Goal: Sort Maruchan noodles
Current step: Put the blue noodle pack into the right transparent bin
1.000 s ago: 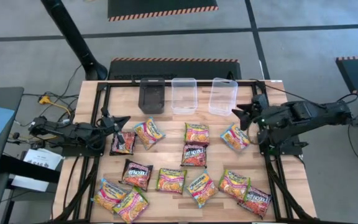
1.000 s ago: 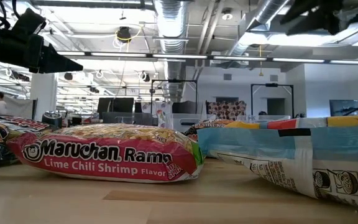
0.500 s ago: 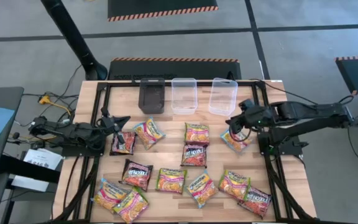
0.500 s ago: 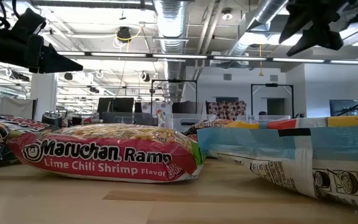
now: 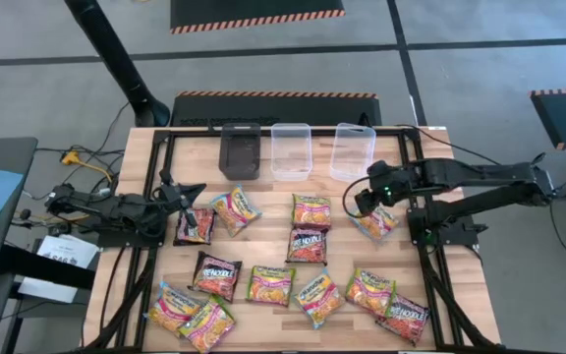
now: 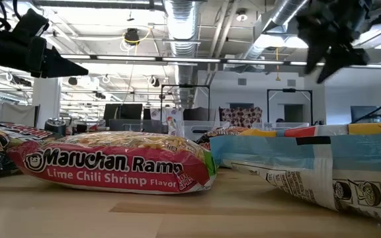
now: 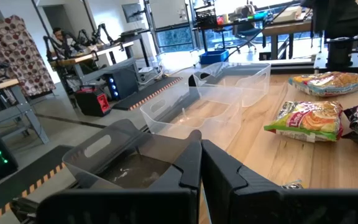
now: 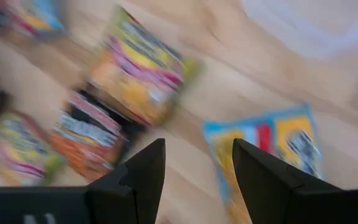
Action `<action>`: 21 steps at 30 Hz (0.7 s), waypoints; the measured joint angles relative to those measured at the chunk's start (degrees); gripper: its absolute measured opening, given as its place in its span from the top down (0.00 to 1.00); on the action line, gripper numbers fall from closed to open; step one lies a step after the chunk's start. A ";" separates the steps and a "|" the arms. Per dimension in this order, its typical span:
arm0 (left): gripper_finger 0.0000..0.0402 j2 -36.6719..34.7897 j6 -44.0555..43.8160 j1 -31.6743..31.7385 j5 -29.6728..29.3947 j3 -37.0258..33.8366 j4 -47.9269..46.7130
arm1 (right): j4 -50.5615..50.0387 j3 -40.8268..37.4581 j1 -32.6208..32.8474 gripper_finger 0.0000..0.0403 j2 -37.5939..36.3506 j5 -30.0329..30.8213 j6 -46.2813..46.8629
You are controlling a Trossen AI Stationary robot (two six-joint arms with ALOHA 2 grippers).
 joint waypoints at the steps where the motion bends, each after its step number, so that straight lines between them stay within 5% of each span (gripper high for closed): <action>1: 1.00 0.01 0.00 0.00 0.01 0.00 0.00 | -0.93 0.01 -0.21 0.47 0.91 -0.49 0.56; 21: 1.00 -0.02 0.00 0.00 -0.01 0.00 0.00 | -7.35 0.00 0.10 0.47 17.42 -7.46 3.95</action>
